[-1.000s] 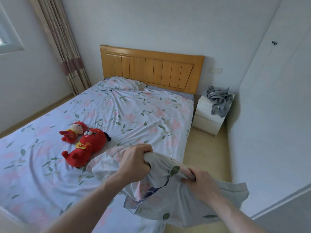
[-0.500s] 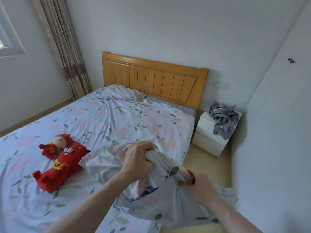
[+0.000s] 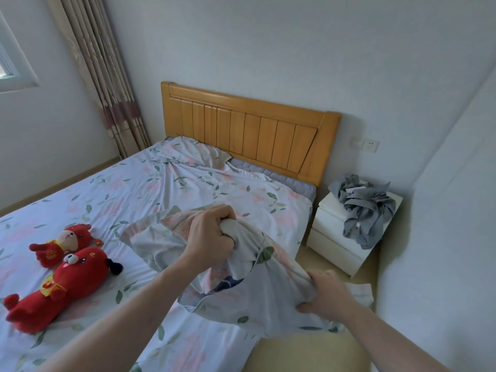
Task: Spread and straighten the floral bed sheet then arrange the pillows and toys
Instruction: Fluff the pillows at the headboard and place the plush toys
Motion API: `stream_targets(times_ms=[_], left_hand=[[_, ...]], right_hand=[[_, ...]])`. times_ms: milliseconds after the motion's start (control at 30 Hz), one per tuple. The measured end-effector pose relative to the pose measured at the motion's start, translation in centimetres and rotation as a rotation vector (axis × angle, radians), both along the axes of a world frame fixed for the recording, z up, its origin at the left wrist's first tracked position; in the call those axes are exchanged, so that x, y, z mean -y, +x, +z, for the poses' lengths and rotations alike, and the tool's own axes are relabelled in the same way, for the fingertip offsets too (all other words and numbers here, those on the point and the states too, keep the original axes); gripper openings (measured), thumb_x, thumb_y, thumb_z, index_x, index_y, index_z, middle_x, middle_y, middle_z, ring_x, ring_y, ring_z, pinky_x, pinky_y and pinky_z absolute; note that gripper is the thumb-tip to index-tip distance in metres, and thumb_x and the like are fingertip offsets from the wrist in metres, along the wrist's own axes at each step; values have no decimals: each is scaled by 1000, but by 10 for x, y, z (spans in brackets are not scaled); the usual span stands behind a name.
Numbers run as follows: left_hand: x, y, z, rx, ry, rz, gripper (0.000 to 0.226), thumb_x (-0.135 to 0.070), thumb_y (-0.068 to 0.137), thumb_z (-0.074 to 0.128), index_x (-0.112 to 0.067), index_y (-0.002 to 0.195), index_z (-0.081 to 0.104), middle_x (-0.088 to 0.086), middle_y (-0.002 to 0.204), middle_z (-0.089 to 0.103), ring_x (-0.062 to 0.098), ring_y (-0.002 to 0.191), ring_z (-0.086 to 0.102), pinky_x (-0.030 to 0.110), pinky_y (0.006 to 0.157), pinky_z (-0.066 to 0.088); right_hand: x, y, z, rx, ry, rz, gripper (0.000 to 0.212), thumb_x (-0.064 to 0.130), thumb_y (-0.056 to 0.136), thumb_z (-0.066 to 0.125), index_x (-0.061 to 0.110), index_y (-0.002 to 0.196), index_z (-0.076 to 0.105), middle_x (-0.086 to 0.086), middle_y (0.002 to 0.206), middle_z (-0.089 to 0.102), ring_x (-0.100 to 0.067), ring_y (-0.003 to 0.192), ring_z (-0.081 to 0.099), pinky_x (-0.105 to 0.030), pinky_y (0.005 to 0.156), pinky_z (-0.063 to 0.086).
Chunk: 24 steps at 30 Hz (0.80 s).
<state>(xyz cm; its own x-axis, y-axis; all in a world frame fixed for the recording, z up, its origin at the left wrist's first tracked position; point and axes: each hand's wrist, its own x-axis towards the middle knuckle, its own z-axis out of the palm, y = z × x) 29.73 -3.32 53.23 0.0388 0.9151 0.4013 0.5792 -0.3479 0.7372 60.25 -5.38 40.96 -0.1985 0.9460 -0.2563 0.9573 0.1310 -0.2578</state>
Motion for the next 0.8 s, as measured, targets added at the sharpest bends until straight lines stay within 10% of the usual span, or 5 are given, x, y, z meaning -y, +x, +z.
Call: stream_targets(times_ms=[300,800], left_hand=[[-86,24,-24,-159,-124,166,21,-6,47,44,-17,66,44,2,61,44,14,57,37,31,54,28],[-270,-6,-120,-689,-543,422,38,-24,63,55,-35,98,46,-6,111,51,20,94,43,35,79,35]], right_hand=[[-127,69,9,-89,-106,116,17,52,77,66,38,79,57,14,87,66,-16,83,63,-37,76,51],[-379,65,9,-194,-160,393,12,24,78,51,32,69,53,10,76,60,-15,73,57,-30,63,42]])
